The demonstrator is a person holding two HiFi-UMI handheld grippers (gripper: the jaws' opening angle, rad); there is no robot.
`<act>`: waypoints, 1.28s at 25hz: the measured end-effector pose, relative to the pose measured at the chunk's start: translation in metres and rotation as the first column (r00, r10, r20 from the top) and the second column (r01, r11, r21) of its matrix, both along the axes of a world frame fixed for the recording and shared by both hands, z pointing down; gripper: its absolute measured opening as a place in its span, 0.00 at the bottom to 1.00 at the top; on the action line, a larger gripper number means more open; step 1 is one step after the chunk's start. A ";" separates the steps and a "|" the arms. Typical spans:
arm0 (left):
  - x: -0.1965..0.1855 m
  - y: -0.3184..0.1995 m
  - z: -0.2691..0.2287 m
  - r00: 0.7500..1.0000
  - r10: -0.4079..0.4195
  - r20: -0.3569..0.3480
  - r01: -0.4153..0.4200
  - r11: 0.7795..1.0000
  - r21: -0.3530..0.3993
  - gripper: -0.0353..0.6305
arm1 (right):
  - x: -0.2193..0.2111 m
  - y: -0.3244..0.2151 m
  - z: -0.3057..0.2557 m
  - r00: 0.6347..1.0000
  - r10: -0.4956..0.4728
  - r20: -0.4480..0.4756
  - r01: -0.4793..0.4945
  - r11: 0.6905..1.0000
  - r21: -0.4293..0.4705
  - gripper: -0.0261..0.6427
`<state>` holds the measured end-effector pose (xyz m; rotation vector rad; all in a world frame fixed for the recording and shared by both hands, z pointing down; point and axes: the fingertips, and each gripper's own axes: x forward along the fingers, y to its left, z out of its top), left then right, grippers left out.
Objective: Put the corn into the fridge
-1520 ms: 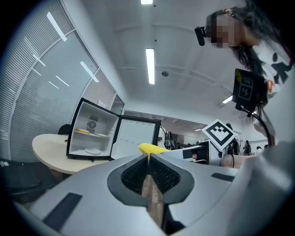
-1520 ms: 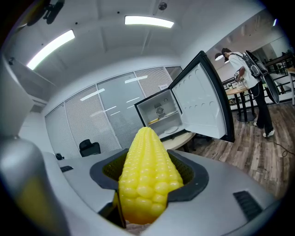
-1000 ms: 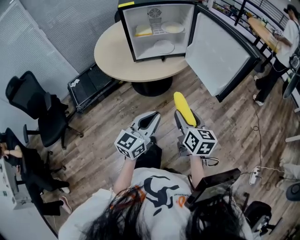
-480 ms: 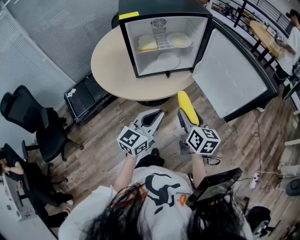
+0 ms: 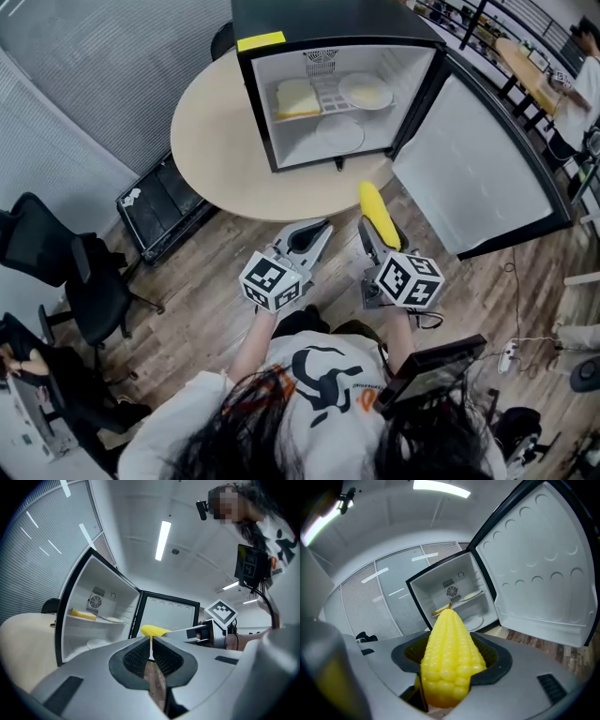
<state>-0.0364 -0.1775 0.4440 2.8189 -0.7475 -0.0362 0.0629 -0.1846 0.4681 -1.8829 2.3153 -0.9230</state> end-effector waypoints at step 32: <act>-0.002 -0.116 0.029 0.981 -0.190 -0.032 0.187 0.979 -0.081 0.07 | 0.035 -0.151 0.075 0.978 -0.128 -0.162 0.117 0.990 -0.075 0.43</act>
